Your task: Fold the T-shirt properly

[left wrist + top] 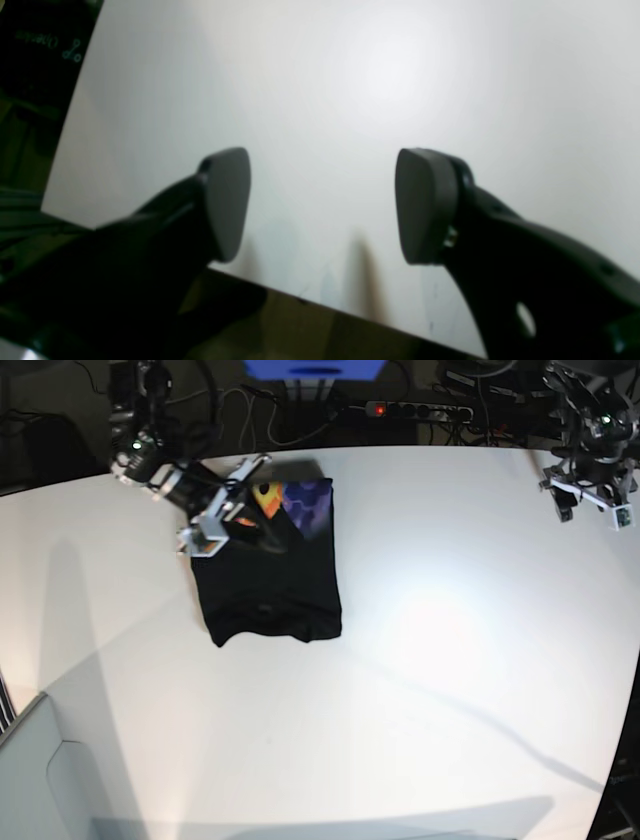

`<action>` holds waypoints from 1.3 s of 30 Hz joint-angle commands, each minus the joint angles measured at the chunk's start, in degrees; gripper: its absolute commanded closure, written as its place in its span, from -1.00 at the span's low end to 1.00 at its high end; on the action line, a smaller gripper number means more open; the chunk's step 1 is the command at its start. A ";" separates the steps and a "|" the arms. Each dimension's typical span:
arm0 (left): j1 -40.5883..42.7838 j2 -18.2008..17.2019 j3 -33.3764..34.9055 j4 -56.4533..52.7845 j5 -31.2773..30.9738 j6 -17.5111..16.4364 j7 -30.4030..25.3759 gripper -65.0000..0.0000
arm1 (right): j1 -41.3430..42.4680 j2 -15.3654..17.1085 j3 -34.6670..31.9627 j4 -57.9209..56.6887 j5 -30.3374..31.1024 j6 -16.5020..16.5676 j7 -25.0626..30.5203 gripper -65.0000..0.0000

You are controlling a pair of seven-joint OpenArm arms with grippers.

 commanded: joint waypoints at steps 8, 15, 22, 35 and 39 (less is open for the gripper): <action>1.66 -0.85 -0.40 0.86 -0.41 0.03 -1.08 -0.34 | 8.01 0.20 -10.65 -16.91 0.68 0.37 1.58 1.00; 1.75 -0.67 -0.49 0.86 -0.41 0.03 -1.08 -0.34 | 7.13 1.08 -12.14 -19.90 0.68 0.37 1.84 1.00; 3.68 -0.32 -0.49 1.30 -0.49 0.03 -1.08 -0.33 | 1.07 4.33 -9.59 -4.34 0.77 0.37 4.04 1.00; 14.85 -0.76 -5.24 0.77 -10.96 -0.06 -1.08 1.00 | -15.02 2.92 14.23 6.13 0.94 0.37 3.78 1.00; 18.19 -0.14 -5.24 -0.02 -10.52 -0.06 -1.17 1.00 | -20.65 2.57 19.16 6.04 0.94 0.37 3.78 1.00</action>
